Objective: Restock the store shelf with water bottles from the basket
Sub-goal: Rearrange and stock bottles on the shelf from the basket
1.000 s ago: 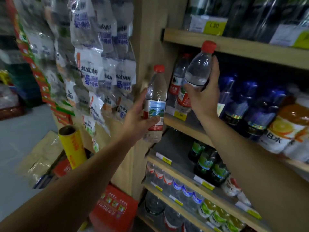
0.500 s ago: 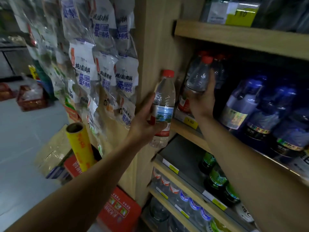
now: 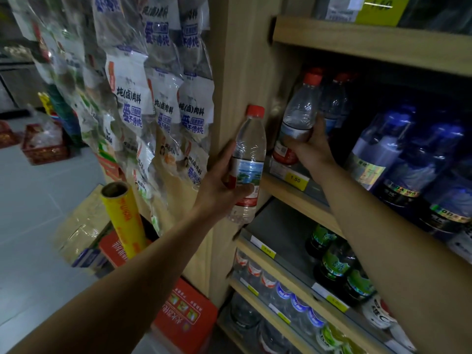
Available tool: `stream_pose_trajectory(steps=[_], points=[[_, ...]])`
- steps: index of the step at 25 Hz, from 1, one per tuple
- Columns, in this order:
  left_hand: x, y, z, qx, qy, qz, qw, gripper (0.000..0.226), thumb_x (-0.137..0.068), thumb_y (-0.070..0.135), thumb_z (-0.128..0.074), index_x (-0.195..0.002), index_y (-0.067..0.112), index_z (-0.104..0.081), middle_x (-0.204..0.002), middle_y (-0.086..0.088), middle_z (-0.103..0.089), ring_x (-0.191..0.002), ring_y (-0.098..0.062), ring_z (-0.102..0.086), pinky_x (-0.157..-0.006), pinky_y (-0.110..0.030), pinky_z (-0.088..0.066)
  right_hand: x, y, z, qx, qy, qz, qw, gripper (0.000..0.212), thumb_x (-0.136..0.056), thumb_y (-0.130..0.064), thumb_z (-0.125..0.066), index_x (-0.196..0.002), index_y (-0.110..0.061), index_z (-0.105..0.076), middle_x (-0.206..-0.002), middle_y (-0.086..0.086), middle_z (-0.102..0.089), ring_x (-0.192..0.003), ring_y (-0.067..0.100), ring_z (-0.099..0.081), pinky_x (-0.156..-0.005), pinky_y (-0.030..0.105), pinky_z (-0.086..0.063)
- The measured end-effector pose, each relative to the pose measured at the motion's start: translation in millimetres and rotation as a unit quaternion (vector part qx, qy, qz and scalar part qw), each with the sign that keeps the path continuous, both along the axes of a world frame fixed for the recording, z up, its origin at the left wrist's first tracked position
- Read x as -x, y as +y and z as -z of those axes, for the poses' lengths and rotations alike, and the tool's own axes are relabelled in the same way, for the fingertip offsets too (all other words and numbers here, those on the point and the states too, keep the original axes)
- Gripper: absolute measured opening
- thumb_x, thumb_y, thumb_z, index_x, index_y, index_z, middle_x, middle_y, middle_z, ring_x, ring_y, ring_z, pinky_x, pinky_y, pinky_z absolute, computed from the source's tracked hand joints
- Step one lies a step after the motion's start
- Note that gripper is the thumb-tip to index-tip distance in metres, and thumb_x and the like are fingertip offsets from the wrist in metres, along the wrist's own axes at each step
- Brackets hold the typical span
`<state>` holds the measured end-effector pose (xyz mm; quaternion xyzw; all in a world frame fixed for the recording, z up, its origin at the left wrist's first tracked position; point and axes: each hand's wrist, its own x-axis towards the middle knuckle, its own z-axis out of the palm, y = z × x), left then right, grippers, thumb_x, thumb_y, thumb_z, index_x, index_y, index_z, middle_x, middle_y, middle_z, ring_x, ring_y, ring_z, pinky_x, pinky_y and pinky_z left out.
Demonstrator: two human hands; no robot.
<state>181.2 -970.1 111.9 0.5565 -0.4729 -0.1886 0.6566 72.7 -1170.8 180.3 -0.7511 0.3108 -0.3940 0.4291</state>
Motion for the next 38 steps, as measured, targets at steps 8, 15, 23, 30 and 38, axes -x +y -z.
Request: stream_pose_trajectory(steps=[8, 15, 23, 30, 38], points=[[-4.5, 0.2, 9.3, -0.017, -0.001, -0.012, 1.0, 0.092, -0.08, 0.017, -0.078, -0.155, 0.025, -0.025, -0.138, -0.004, -0.058, -0.125, -0.019, -0.058, -0.103, -0.05, -0.049, -17.8, 0.3, 14.8, 0.048, 0.06, 0.037, 0.996, 0.102, -0.078, -0.025, -0.08, -0.152, -0.036, -0.01, -0.143, -0.006, -0.051, -0.128, 0.015, -0.052, -0.107, 0.034, -0.043], [-5.1, -0.2, 7.4, -0.038, 0.003, -0.023, 0.999, 0.096, -0.076, 0.023, -0.079, -0.155, 0.027, -0.025, -0.139, -0.003, -0.057, -0.125, -0.019, -0.058, -0.102, -0.051, -0.049, -32.5, 2.5, 16.4, 0.014, 0.052, 0.021, 0.998, 0.096, -0.081, -0.029, -0.08, -0.151, -0.035, -0.016, -0.139, -0.008, -0.054, -0.118, 0.007, -0.052, -0.096, 0.022, -0.042], [-3.9, -0.4, 8.0, -0.054, 0.014, -0.032, 0.998, 0.095, -0.078, 0.006, -0.078, -0.154, 0.029, -0.027, -0.138, -0.002, -0.059, -0.123, -0.016, -0.06, -0.101, -0.046, -0.051, -37.0, -0.5, 15.9, 0.015, 0.069, 0.01, 0.997, 0.089, -0.081, -0.025, -0.079, -0.15, -0.028, -0.023, -0.139, -0.005, -0.054, -0.12, 0.01, -0.052, -0.096, 0.023, -0.042], [5.4, 7.7, -1.8, -0.054, -0.005, -0.033, 0.998, 0.093, -0.08, -0.002, -0.074, -0.155, 0.025, -0.025, -0.14, -0.002, -0.057, -0.124, -0.013, -0.059, -0.099, -0.035, -0.052, -7.4, 33.6, 13.7, 0.054, -0.017, 0.086, 0.995, 0.053, -0.084, -0.038, -0.069, -0.131, -0.023, -0.05, -0.127, -0.004, -0.059, -0.115, 0.01, -0.057, -0.096, 0.023, -0.046], [25.8, -12.5, -27.1, -0.069, -0.054, 0.03, 0.996, 0.09, -0.081, 0.004, -0.073, -0.152, 0.037, -0.028, -0.141, 0.006, -0.054, -0.127, -0.009, -0.054, -0.103, -0.043, -0.049, 42.1, 88.6, -18.1, 0.014, 0.034, -0.08, 0.996, 0.073, -0.086, -0.027, -0.074, -0.146, -0.037, -0.035, -0.115, -0.03, -0.056, -0.096, -0.022, -0.054, -0.084, 0.012, -0.05]])
